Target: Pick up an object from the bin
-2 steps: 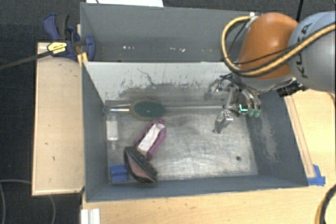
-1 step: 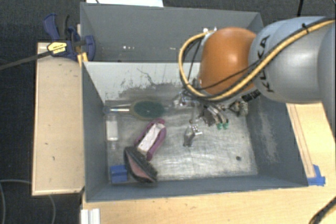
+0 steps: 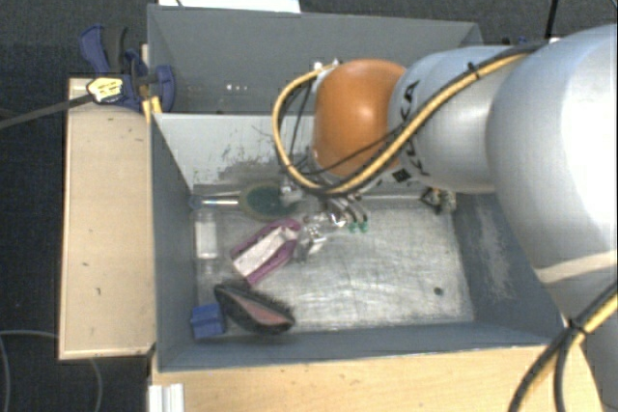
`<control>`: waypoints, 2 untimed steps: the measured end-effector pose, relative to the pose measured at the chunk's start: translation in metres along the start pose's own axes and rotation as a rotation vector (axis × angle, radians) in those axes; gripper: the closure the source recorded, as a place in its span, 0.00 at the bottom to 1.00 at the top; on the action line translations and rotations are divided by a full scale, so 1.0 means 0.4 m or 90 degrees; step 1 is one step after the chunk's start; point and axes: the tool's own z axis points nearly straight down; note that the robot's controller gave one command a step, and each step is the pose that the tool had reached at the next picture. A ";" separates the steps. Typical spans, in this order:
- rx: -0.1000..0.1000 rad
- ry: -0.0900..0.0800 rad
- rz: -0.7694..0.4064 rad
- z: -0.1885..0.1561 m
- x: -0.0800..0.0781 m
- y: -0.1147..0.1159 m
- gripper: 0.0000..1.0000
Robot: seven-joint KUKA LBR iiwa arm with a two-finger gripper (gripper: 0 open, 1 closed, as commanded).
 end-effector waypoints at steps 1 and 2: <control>0.003 0.006 0.113 0.000 0.023 0.090 0.00; -0.003 0.007 0.048 -0.161 0.210 0.222 0.00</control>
Offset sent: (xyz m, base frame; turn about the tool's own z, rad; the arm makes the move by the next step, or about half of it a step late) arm -0.0209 0.0363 -0.0050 0.1749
